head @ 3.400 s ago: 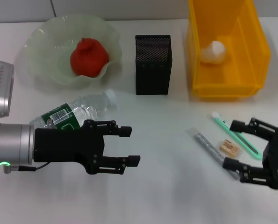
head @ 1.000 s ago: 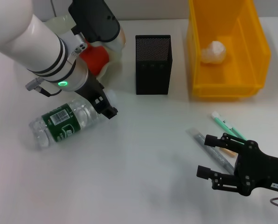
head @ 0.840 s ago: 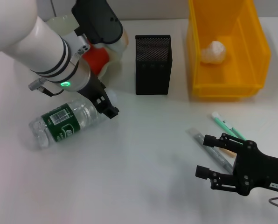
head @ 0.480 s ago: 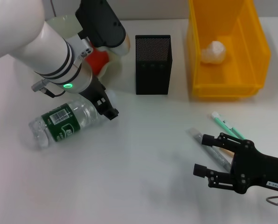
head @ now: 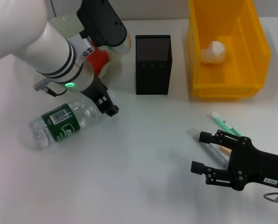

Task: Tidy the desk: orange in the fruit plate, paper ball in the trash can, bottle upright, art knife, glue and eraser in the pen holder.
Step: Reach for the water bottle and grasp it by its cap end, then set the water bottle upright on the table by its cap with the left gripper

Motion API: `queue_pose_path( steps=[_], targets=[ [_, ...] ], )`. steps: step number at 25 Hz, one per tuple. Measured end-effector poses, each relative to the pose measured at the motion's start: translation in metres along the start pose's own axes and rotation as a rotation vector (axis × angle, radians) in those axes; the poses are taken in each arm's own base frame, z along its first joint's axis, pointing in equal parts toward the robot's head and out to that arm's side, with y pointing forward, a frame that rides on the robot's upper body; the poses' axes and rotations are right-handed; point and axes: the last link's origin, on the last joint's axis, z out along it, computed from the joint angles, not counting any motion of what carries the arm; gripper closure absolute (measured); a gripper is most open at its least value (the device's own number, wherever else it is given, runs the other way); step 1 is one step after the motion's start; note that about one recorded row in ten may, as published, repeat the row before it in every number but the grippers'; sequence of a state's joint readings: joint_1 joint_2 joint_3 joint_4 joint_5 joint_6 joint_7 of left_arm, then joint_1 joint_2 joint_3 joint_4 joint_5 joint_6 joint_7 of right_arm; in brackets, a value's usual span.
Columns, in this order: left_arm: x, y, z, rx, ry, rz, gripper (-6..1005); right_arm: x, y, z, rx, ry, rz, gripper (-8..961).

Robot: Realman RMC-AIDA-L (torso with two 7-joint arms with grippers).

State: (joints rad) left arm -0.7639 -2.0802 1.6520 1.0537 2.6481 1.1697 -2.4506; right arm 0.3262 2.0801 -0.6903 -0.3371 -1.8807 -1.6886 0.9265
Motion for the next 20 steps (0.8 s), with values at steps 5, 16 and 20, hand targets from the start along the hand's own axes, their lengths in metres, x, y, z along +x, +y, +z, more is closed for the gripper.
queue_pose_path(
  steps=[5, 16, 20],
  targets=[
    [0.0014, -0.0005, -0.0003, -0.003, 0.008, -0.009, 337, 0.0001, -0.0003, 0.0003, 0.001, 0.001, 0.001, 121],
    [0.0043, -0.0021, -0.0028, 0.007, 0.019, -0.003, 564, 0.0004, -0.0037, 0.0012, 0.018, 0.009, -0.003, 122],
    [0.0072, -0.0003, -0.0080, 0.005, 0.035, -0.002, 563, 0.0004, -0.0043, 0.0013, 0.021, 0.010, -0.003, 122]
  ],
)
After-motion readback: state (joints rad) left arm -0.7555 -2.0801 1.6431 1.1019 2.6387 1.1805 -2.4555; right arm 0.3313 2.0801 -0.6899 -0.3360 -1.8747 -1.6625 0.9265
